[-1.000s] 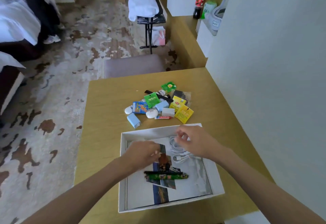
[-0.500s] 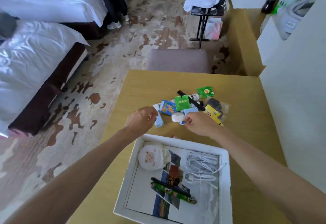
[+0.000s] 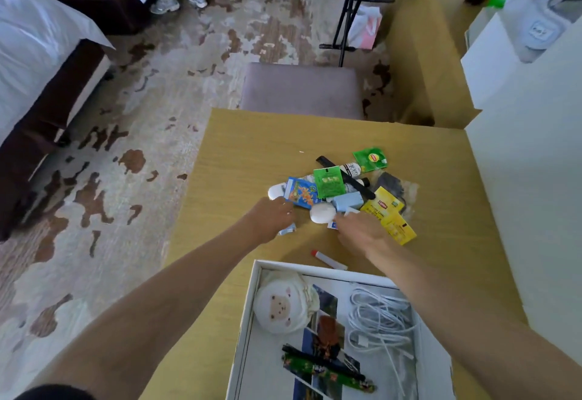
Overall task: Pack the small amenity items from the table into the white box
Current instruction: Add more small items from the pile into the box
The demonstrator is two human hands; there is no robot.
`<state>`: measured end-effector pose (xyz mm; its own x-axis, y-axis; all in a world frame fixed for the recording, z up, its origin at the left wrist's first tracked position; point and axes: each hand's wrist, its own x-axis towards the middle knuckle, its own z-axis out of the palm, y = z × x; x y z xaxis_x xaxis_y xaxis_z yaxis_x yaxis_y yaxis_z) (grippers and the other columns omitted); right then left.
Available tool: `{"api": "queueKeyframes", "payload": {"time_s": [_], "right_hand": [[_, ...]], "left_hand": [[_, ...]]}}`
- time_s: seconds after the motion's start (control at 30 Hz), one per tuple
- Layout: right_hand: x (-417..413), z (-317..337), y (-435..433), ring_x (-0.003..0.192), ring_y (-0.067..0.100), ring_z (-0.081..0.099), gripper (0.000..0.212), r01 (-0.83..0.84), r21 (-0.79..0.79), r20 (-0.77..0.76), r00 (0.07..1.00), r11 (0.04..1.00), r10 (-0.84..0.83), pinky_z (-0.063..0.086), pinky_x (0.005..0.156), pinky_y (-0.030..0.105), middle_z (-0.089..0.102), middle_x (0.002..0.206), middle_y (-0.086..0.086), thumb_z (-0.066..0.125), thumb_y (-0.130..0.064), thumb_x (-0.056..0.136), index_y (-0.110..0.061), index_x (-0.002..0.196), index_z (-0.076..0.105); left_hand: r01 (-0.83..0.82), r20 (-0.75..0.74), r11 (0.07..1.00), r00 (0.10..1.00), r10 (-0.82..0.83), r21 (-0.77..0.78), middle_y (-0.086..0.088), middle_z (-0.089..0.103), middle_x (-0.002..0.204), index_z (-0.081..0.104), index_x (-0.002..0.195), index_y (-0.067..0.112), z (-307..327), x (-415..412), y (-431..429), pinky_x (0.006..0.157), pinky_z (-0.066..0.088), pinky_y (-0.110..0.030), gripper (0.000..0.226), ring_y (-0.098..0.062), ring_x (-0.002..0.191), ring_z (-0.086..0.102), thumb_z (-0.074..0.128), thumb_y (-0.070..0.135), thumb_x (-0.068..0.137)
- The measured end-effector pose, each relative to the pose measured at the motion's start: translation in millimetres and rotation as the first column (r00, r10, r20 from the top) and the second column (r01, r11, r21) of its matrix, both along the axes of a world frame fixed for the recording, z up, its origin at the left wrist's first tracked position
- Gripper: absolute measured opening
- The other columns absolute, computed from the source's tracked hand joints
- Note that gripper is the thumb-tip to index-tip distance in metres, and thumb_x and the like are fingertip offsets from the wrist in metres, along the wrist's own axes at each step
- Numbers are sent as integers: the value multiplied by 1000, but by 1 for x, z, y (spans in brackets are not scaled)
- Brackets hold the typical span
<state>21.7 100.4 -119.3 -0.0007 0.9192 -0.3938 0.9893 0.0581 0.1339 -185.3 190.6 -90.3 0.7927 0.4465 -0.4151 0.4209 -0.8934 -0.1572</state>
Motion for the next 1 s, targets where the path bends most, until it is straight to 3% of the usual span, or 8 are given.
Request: {"api": "queueKeyframes", "payload": {"time_s": [0.1, 0.3, 0.5, 0.6, 0.73, 0.8, 0.9, 1.0], "right_hand": [[-2, 0, -1, 95, 31, 67, 32, -23, 2, 54, 998, 1000, 22, 42, 63, 34, 69, 106, 10, 49, -5, 88, -9, 118, 57], [-10, 2, 4, 89, 30, 69, 26, -42, 13, 95, 995, 999, 41, 38, 59, 33, 71, 98, 10, 48, -2, 84, -9, 104, 63], [-14, 11, 0, 96, 31, 65, 25, -72, -48, 82, 994, 996, 76, 48, 70, 36, 70, 105, 12, 43, -14, 91, -9, 105, 64], [-13, 31, -3, 91, 32, 65, 26, 4, -27, 39, 999, 1000, -3, 40, 62, 35, 68, 103, 15, 39, -18, 93, -9, 108, 58], [-18, 67, -21, 68, 34, 62, 18, 137, 301, -179, 980, 944, -85, 33, 51, 33, 65, 77, 11, 41, -27, 95, -13, 86, 46], [-22, 89, -39, 61, 31, 55, 25, 335, 402, -389, 905, 852, -172, 32, 49, 34, 58, 67, 6, 42, -31, 92, -12, 76, 43], [-26, 116, -75, 52, 19, 56, 29, 529, 351, -632, 743, 773, -221, 39, 48, 35, 57, 58, 3, 43, -32, 91, -9, 72, 44], [-34, 130, -122, 38, 3, 48, 28, 575, 187, -844, 509, 796, -169, 33, 40, 15, 61, 49, -7, 45, -18, 89, 0, 67, 47]], "left_hand": [[131, 0, 988, 991, -132, 86, -12, 38, 142, 45, 129, 12, -10, 0, 6, 83, 42, -37, 42, -28, 127, 39, 51, 4, 88], [107, 46, 987, 993, -113, 124, -7, 51, 128, 42, 126, 11, -19, -13, 14, 86, 40, -37, 37, -26, 118, 45, 53, 20, 92], [-57, 428, 991, 904, 0, 120, -9, 59, 112, 51, 113, 11, 22, -37, -7, 82, 45, -39, 43, -27, 104, 54, 54, 45, 87], [-151, 552, 988, 824, 131, -10, -8, 56, 110, 49, 112, 10, 53, -46, -27, 68, 46, -40, 41, -28, 95, 59, 54, 43, 89], [-210, 647, 944, 689, 326, -253, -8, 49, 113, 43, 116, 11, 87, -54, -63, 58, 35, -34, 38, -34, 84, 61, 47, 42, 95], [-202, 663, 920, 643, 384, -336, -8, 48, 115, 42, 118, 10, 102, -52, -85, 64, 39, -35, 38, -34, 87, 61, 49, 39, 95], [-235, 661, 889, 600, 450, -393, -8, 51, 115, 41, 118, 12, 122, -50, -120, 69, 41, -38, 38, -31, 88, 57, 50, 40, 94], [-246, 621, 881, 633, 462, -404, -5, 56, 101, 37, 117, 19, 131, -60, -157, 63, 35, -34, 38, -24, 77, 49, 49, 46, 93]]}}
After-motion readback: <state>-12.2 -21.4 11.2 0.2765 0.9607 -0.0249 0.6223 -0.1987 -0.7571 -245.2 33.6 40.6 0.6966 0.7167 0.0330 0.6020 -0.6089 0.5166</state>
